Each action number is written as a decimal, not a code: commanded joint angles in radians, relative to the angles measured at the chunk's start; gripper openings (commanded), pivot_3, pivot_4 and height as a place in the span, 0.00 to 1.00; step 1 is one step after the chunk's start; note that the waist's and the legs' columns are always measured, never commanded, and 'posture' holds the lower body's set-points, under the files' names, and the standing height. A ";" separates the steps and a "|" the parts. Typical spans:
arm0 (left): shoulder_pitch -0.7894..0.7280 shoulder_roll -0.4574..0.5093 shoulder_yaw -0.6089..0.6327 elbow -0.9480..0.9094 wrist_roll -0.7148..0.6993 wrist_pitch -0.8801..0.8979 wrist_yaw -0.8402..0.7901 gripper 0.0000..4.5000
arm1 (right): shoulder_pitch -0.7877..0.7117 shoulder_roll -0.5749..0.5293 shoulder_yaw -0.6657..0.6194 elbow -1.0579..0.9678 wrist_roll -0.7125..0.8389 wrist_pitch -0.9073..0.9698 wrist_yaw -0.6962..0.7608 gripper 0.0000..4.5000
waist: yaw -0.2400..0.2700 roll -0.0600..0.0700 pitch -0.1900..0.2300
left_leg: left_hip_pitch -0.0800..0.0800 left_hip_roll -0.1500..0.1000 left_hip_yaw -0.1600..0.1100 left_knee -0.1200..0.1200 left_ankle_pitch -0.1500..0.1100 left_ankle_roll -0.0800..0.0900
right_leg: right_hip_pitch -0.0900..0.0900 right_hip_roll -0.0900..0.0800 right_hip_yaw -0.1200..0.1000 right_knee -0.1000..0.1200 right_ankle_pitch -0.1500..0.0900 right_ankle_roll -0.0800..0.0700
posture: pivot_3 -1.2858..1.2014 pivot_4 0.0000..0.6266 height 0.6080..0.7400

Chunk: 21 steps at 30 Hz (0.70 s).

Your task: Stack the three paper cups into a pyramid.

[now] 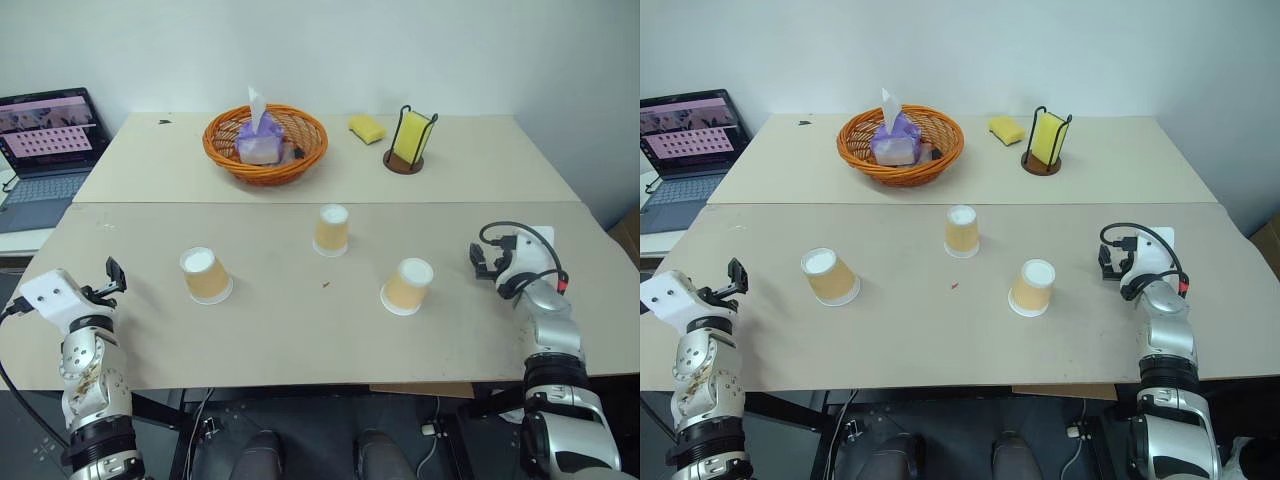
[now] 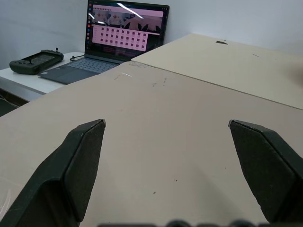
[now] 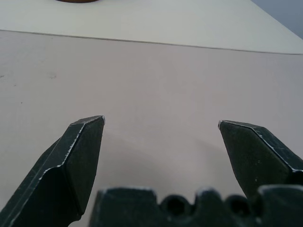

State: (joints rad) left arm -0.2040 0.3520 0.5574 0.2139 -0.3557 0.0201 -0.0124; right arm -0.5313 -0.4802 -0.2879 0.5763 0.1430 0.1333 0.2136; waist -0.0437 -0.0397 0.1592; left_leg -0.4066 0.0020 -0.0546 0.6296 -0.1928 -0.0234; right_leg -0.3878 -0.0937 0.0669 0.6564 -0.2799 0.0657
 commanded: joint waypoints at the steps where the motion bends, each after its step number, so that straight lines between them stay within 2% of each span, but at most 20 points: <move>1: -0.042 0.010 -0.003 0.008 -0.010 -0.038 -0.027 0.99 | -0.003 -0.012 -0.028 -0.051 0.021 -0.006 -0.009 1.00 | 0.000 0.000 0.000 | 0.000 0.000 0.000 0.000 0.000 0.000 | 0.000 0.000 0.000 0.000 0.000 0.000 | 0.52 0.24 1.00; 6: -0.113 0.007 0.000 0.016 -0.060 -0.033 -0.077 0.99 | -0.004 -0.009 -0.030 -0.055 0.020 -0.011 -0.015 1.00 | 0.004 0.000 0.000 | 0.000 0.000 0.000 0.001 0.000 0.000 | 0.000 0.000 0.000 0.000 0.000 0.000 | 0.52 0.24 1.00; 11: -0.150 0.030 -0.026 -0.091 -0.110 0.030 -0.132 0.99 | 0.014 -0.008 -0.030 -0.066 0.019 -0.009 -0.015 1.00 | 0.002 0.000 0.000 | -0.001 0.000 0.000 0.000 0.000 0.000 | -0.001 0.000 0.000 0.000 0.000 0.000 | 0.52 0.24 1.00; 17: -0.147 0.056 -0.034 -0.102 -0.094 0.065 -0.117 0.99 | 0.027 -0.002 -0.028 -0.074 0.018 -0.001 -0.023 1.00 | -0.003 0.000 0.000 | 0.000 0.000 0.000 0.000 0.000 0.000 | 0.000 0.000 0.000 0.000 0.000 0.000 | 0.52 0.24 1.00; 21: -0.151 0.076 -0.119 -0.210 -0.117 0.157 -0.183 0.99 | 0.026 -0.010 -0.030 -0.075 0.019 0.004 -0.021 1.00 | -0.001 0.000 0.000 | 0.000 0.000 0.000 0.000 0.000 0.000 | 0.000 0.000 0.000 0.000 0.000 0.000 | 0.52 0.24 1.00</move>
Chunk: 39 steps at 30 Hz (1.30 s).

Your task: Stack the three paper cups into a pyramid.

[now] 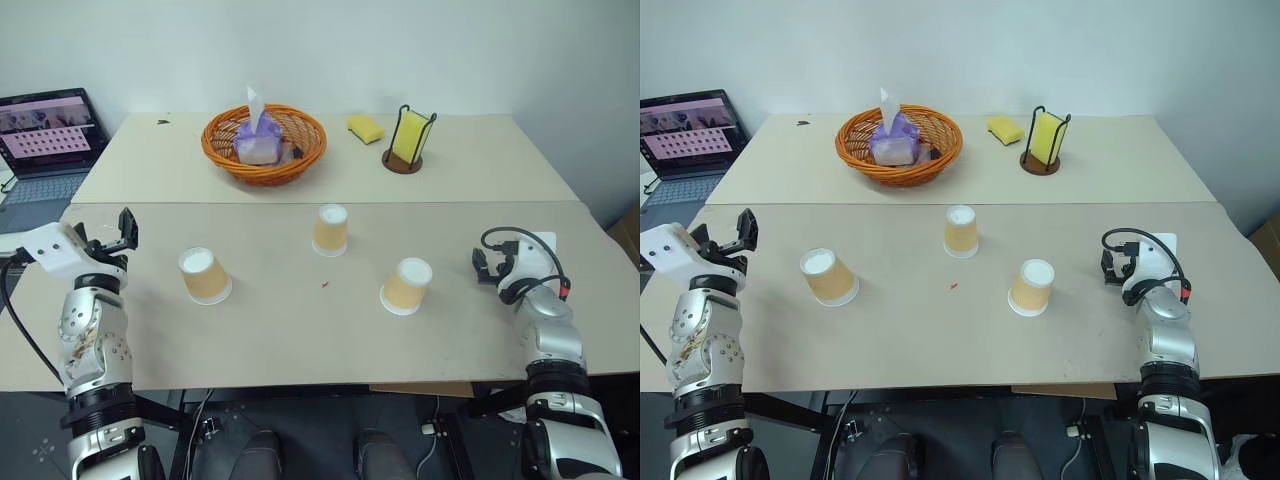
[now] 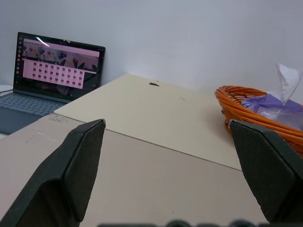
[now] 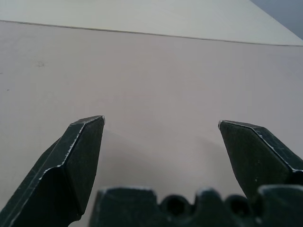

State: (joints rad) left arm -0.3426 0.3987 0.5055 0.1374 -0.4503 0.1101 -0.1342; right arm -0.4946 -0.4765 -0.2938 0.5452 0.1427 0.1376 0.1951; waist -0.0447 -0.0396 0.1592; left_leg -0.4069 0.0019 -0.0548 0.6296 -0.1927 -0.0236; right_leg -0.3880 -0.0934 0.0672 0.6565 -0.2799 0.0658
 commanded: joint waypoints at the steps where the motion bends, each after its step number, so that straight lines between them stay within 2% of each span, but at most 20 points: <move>1: -0.016 0.031 -0.103 -0.182 -0.052 0.107 -0.100 0.99 | -0.010 -0.017 -0.025 -0.045 0.019 0.002 -0.002 1.00 | 0.003 0.000 0.000 | 0.000 0.000 0.000 0.000 0.000 0.000 | 0.000 0.000 0.000 0.000 0.000 0.000 | 0.52 0.24 1.00; 5: 0.001 0.078 -0.266 -0.418 -0.186 0.285 -0.289 0.99 | -0.004 -0.030 -0.022 -0.050 0.015 0.008 0.010 1.00 | 0.007 0.000 0.000 | -0.002 -0.001 0.000 0.001 0.000 0.000 | 0.000 -0.001 0.000 -0.001 0.000 0.000 | 0.52 0.24 1.00; 9: 0.045 0.179 -0.342 -0.544 -0.268 0.400 -0.452 0.99 | 0.004 -0.072 -0.027 -0.065 0.033 0.023 0.083 1.00 | -0.004 0.005 0.002 | -0.001 0.000 0.000 0.000 0.000 0.000 | 0.000 0.000 0.000 -0.001 0.000 0.000 | 0.52 0.24 1.00; 12: 0.112 0.257 -0.383 -0.571 -0.254 0.415 -0.561 0.99 | 0.044 -0.152 -0.020 -0.135 0.107 0.100 0.280 1.00 | -0.012 0.015 0.006 | 0.001 0.001 0.002 -0.001 0.000 0.000 | 0.000 0.001 0.002 0.000 0.000 0.000 | 0.52 0.24 1.00; 15: 0.151 0.306 -0.408 -0.556 -0.212 0.392 -0.633 0.99 | 0.120 -0.266 -0.024 -0.253 0.227 0.237 0.518 1.00 | -0.009 0.018 0.008 | 0.001 0.001 0.002 -0.001 0.000 0.000 | 0.000 0.002 0.002 0.000 0.000 0.000 | 0.52 0.24 1.00; 18: 0.148 0.313 -0.411 -0.543 -0.202 0.386 -0.663 0.99 | 0.272 -0.401 -0.009 -0.461 0.381 0.352 0.832 1.00 | 0.001 0.018 0.008 | 0.000 0.001 0.002 0.000 0.000 0.000 | 0.001 0.002 0.001 -0.002 0.000 0.000 | 0.52 0.24 1.00; 20: 0.139 0.311 -0.414 -0.535 -0.196 0.386 -0.676 0.99 | 0.352 -0.468 0.009 -0.589 0.444 0.380 0.971 1.00 | 0.003 0.018 0.008 | 0.000 0.001 0.001 0.000 0.000 0.001 | 0.002 0.002 0.001 -0.002 0.000 0.001 | 0.52 0.24 1.00; 23: 0.131 0.302 -0.420 -0.531 -0.187 0.387 -0.685 0.99 | 0.326 -0.476 0.053 -0.656 0.452 0.404 0.982 1.00 | -0.005 0.016 0.009 | 0.001 0.002 0.002 0.001 0.000 0.001 | 0.002 0.002 0.001 -0.002 0.000 0.001 | 0.52 0.24 1.00; 29: 0.135 0.282 -0.416 -0.549 -0.185 0.403 -0.674 0.99 | 0.246 -0.427 0.185 -0.659 0.300 0.320 0.891 1.00 | 0.003 0.016 0.009 | -0.001 0.003 0.002 0.002 0.000 0.000 | 0.001 0.003 0.001 -0.003 0.000 0.001 | 0.52 0.24 1.00; 39: 0.155 0.281 -0.400 -0.597 -0.198 0.439 -0.654 0.99 | 0.148 -0.378 0.239 -0.551 0.198 0.223 0.859 1.00 | 0.011 0.015 0.009 | -0.003 0.002 0.001 0.003 0.000 0.000 | 0.001 0.002 0.000 -0.004 0.000 0.001 | 0.52 0.24 1.00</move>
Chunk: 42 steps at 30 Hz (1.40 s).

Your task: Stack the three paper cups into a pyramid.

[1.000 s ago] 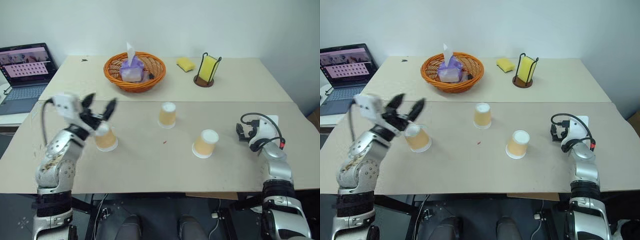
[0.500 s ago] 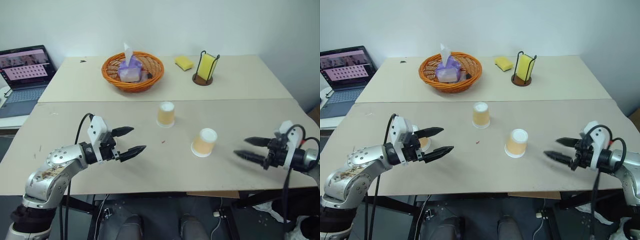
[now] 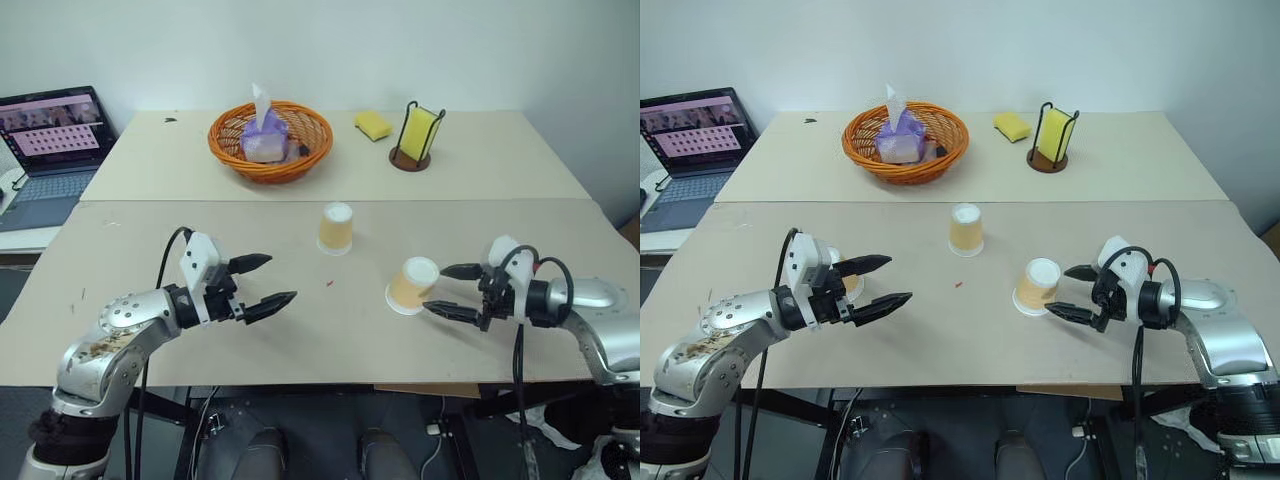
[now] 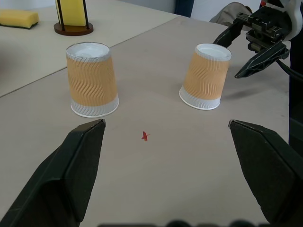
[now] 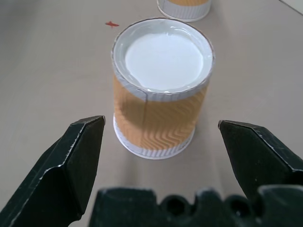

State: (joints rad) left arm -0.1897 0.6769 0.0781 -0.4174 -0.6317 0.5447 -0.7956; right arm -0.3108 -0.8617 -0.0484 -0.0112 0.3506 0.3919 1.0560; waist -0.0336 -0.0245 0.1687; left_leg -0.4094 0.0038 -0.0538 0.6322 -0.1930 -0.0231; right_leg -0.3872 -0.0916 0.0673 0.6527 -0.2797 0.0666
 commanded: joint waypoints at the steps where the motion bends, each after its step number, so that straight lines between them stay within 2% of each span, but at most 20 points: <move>1: 0.003 0.002 0.028 -0.043 -0.017 0.006 0.008 0.99 | -0.044 0.011 -0.006 0.005 -0.008 -0.029 0.002 1.00 | -0.001 0.000 0.000 | 0.000 0.000 0.000 0.000 0.000 0.000 | 0.000 0.000 0.000 0.000 0.000 0.000 | 0.52 0.24 1.00; 11: 0.030 0.005 0.043 -0.073 -0.023 0.018 0.019 0.99 | -0.103 0.047 0.019 -0.065 0.020 0.038 0.034 1.00 | -0.005 0.000 0.000 | 0.000 0.000 0.000 0.000 0.000 0.000 | 0.000 0.000 0.000 0.001 0.000 0.000 | 0.52 0.24 1.00; 20: 0.041 0.008 0.052 -0.086 -0.021 0.029 0.025 0.99 | -0.140 0.076 0.047 -0.021 -0.010 0.030 0.027 1.00 | -0.004 0.000 0.000 | 0.000 0.000 0.000 0.000 0.000 0.000 | 0.000 0.000 0.000 0.001 0.000 0.000 | 0.52 0.24 1.00; 23: 0.043 0.011 0.056 -0.089 -0.022 0.031 0.026 1.00 | -0.151 0.081 0.052 -0.006 -0.020 0.021 0.022 0.85 | -0.005 0.000 0.000 | 0.000 0.000 0.000 0.000 0.000 0.000 | 0.000 0.000 0.000 0.001 0.000 0.000 | 0.52 0.24 1.00; 26: 0.041 0.012 0.058 -0.090 -0.025 0.034 0.029 1.00 | -0.158 0.083 0.056 -0.001 -0.021 0.017 0.025 0.62 | -0.005 0.000 0.000 | 0.000 0.000 0.000 0.000 0.000 0.000 | 0.000 0.000 0.000 0.002 0.000 0.000 | 0.52 0.24 1.00; 31: 0.050 0.012 0.062 -0.098 -0.031 0.039 0.035 1.00 | -0.186 0.088 0.057 -0.002 -0.014 0.027 0.028 0.61 | -0.005 0.000 0.000 | 0.000 0.000 0.000 0.000 0.000 0.000 | 0.000 0.000 0.000 0.001 0.000 0.000 | 0.52 0.24 1.00; 33: 0.060 0.012 0.064 -0.103 -0.032 0.041 0.036 1.00 | -0.228 0.089 0.058 -0.022 0.009 0.043 0.048 0.61 | -0.006 0.000 0.000 | 0.000 0.000 0.000 0.000 0.000 0.000 | -0.001 0.000 0.000 0.001 0.000 0.000 | 0.52 0.24 1.00; 36: 0.069 0.011 0.065 -0.105 -0.034 0.045 0.037 1.00 | -0.375 0.106 0.085 -0.051 0.061 0.093 0.106 0.61 | -0.014 0.001 0.000 | 0.000 0.000 0.000 0.000 0.000 0.000 | -0.001 0.000 0.000 0.002 0.000 0.000 | 0.52 0.24 1.00; 39: 0.070 0.008 0.066 -0.099 -0.034 0.044 0.037 1.00 | -0.549 0.163 0.130 -0.034 0.108 0.152 0.172 0.61 | -0.020 0.002 0.001 | 0.002 0.002 0.000 -0.001 0.000 0.000 | -0.001 0.002 0.001 0.003 0.000 -0.001 | 0.52 0.24 1.00; 42: 0.072 -0.001 0.080 -0.090 -0.035 0.041 0.054 1.00 | -0.673 0.254 0.199 0.059 0.072 0.136 0.187 0.61 | -0.014 0.001 0.001 | 0.002 0.003 -0.001 -0.002 0.000 0.000 | -0.001 0.003 0.000 0.003 0.000 -0.001 | 0.52 0.24 1.00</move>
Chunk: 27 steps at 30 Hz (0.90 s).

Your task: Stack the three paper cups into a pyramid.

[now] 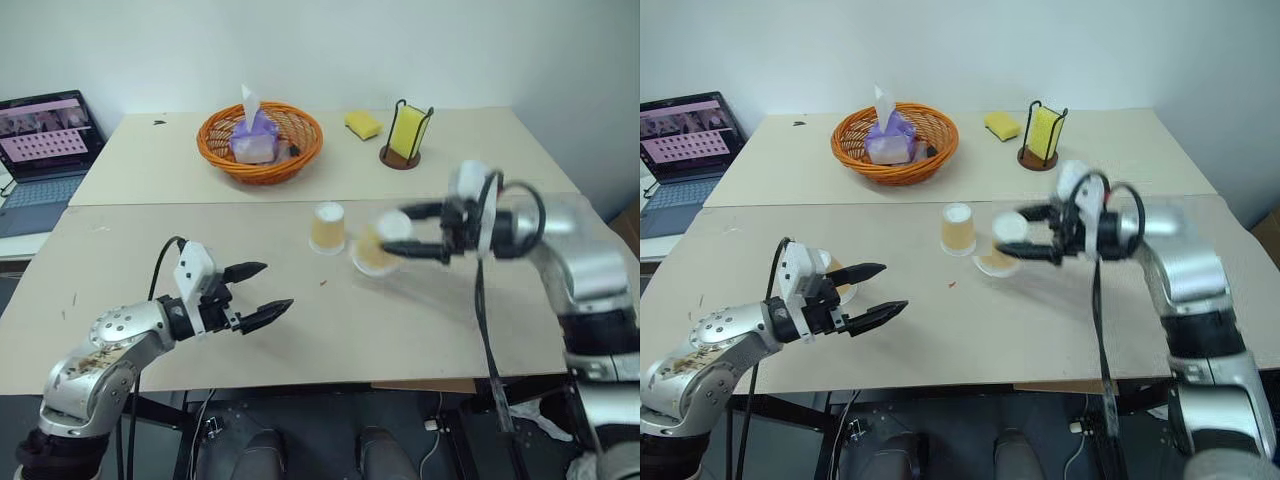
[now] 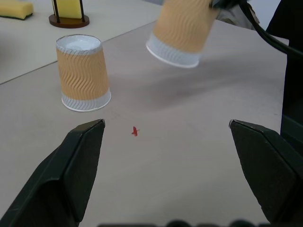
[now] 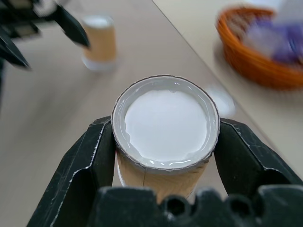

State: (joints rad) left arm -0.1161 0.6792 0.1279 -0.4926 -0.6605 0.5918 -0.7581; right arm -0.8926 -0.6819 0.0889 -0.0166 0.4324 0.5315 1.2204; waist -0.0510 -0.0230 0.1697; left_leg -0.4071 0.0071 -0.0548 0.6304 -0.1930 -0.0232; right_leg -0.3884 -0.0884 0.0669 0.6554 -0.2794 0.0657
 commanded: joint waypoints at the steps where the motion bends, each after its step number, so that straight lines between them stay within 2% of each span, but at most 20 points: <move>1: -0.004 -0.008 0.039 -0.013 -0.012 -0.002 0.027 1.00 | -0.138 0.120 0.094 0.123 -0.038 -0.001 0.004 0.61 | 0.005 -0.001 0.000 | 0.000 0.000 0.000 0.000 0.000 0.000 | 0.000 0.000 0.000 -0.001 0.000 0.000 | 0.52 0.24 1.00; 3: 0.000 -0.013 0.049 -0.018 -0.011 -0.002 0.044 1.00 | -0.200 0.197 0.158 0.227 -0.096 -0.023 -0.007 0.61 | 0.004 -0.001 0.000 | 0.000 -0.001 0.001 0.001 0.000 0.000 | 0.000 -0.001 0.000 0.000 0.000 0.000 | 0.52 0.24 1.00; 8: 0.051 -0.016 0.077 -0.085 -0.028 0.011 0.087 1.00 | -0.247 0.321 0.263 0.443 -0.204 -0.165 0.039 0.61 | 0.011 -0.002 0.000 | -0.002 -0.001 0.000 0.001 0.000 0.000 | -0.001 -0.001 -0.001 0.000 0.001 -0.001 | 0.52 0.24 1.00; 16: 0.172 0.001 0.177 -0.225 -0.075 0.055 0.156 1.00 | -0.278 0.428 0.273 0.623 -0.261 -0.269 0.084 0.61 | 0.006 -0.002 0.001 | -0.007 -0.001 0.000 0.001 0.000 -0.001 | -0.010 -0.002 0.000 0.005 0.001 -0.002 | 0.52 0.24 1.00; 24: 0.201 0.006 0.200 -0.260 -0.095 0.069 0.190 1.00 | -0.310 0.485 0.261 0.796 -0.327 -0.363 0.079 0.61 | 0.005 -0.002 0.001 | -0.006 -0.001 0.001 0.001 0.000 -0.001 | -0.010 -0.002 0.000 0.005 0.001 -0.002 | 0.52 0.24 1.00; 26: 0.204 0.009 0.199 -0.259 -0.093 0.065 0.191 1.00 | -0.318 0.492 0.251 0.824 -0.335 -0.377 0.077 0.83 | 0.005 -0.002 0.001 | -0.006 -0.001 0.001 0.001 0.000 -0.002 | -0.010 -0.002 0.000 0.005 0.001 -0.002 | 0.52 0.24 1.00; 27: 0.207 0.011 0.200 -0.257 -0.091 0.062 0.190 1.00 | -0.320 0.494 0.248 0.833 -0.338 -0.384 0.077 0.88 | 0.004 -0.002 0.001 | -0.006 -0.001 0.001 0.001 0.000 -0.002 | -0.010 -0.002 0.000 0.005 0.001 -0.002 | 0.52 0.24 1.00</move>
State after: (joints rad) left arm 0.0872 0.6771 0.3034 -0.7148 -0.7443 0.6595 -0.5695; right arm -1.1774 -0.1930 0.3725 0.8152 0.0958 0.1807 1.2992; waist -0.0466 -0.0250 0.1704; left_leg -0.4133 0.0059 -0.0543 0.6313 -0.1926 -0.0247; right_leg -0.3982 -0.0901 0.0664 0.6605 -0.2782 0.0637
